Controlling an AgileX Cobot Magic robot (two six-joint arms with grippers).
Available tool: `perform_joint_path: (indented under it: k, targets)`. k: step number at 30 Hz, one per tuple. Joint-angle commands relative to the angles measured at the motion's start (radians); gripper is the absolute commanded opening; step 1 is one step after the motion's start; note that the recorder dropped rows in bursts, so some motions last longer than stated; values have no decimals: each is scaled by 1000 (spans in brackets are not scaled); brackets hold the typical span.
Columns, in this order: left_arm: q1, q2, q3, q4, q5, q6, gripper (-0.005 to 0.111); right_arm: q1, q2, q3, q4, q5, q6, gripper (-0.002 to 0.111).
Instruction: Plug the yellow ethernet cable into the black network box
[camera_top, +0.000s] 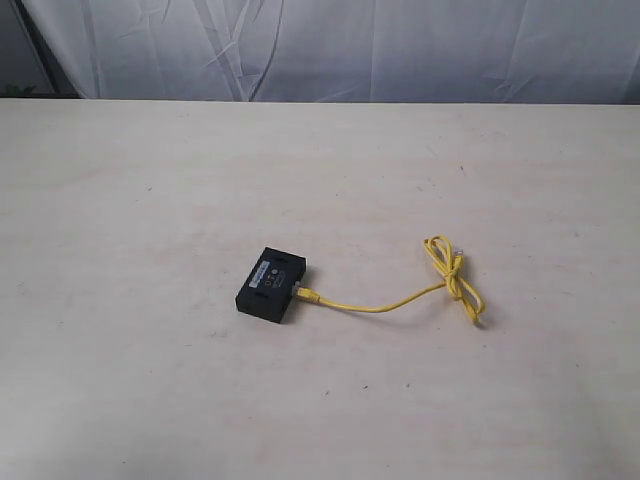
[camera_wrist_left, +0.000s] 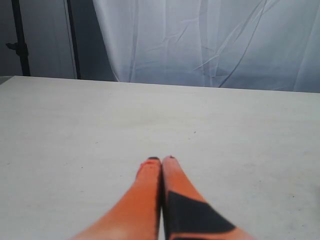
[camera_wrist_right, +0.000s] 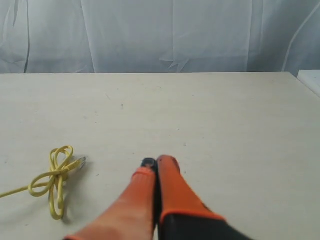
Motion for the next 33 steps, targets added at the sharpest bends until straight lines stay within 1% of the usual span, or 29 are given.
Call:
perform_joint_path:
  k: [1, 33]
  targets:
    - [1, -6, 5, 4, -12, 0, 0, -5, -6, 1, 4, -6, -5, 0]
    - [1, -6, 5, 17, -12, 6, 0, -5, -6, 1, 7, -6, -5, 0]
